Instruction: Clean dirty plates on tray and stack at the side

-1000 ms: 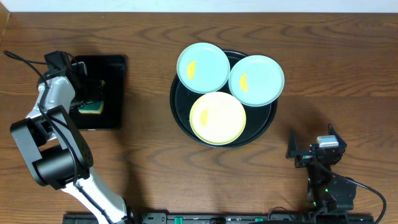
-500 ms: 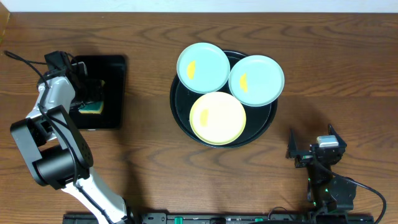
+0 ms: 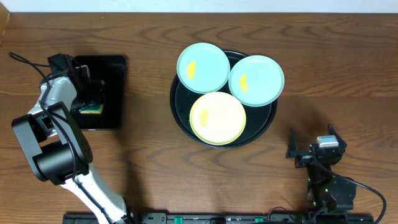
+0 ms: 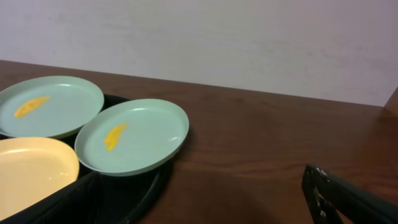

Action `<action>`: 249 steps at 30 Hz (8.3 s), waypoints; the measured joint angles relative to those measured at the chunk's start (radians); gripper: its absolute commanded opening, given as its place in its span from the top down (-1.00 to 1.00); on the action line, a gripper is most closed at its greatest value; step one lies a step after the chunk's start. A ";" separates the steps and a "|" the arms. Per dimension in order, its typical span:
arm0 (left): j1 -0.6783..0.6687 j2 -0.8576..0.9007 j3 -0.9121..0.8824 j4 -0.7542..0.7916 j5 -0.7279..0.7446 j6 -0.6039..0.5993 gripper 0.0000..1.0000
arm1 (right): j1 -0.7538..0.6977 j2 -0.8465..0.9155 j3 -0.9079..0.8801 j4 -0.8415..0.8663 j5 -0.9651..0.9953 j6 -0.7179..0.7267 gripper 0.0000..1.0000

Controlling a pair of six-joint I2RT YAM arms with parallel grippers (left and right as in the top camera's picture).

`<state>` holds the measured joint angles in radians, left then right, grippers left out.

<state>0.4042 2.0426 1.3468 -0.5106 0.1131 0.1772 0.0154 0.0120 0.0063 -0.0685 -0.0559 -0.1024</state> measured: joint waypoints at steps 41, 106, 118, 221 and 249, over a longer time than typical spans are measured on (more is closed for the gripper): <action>0.000 -0.034 0.000 0.020 0.015 -0.017 0.79 | 0.000 0.000 0.000 0.000 0.000 0.000 -0.98; -0.038 -0.618 -0.043 -0.345 0.341 -0.365 0.85 | 0.000 0.000 0.000 0.000 0.000 0.000 -0.98; -0.443 -0.602 -0.205 -0.372 0.458 -0.455 0.85 | 0.000 0.000 0.000 0.000 0.000 0.000 -0.98; -0.621 -0.875 -0.407 0.013 0.024 -0.684 -0.40 | 0.000 0.000 0.000 0.000 0.000 0.000 -0.98; -0.353 -0.956 -0.405 -0.245 0.003 -0.673 -0.45 | 0.000 0.000 0.029 0.746 -0.510 0.490 -0.98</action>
<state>0.0509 1.0863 0.9417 -0.7551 0.1162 -0.4961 0.0154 0.0116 0.0349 0.6777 -0.5659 0.3878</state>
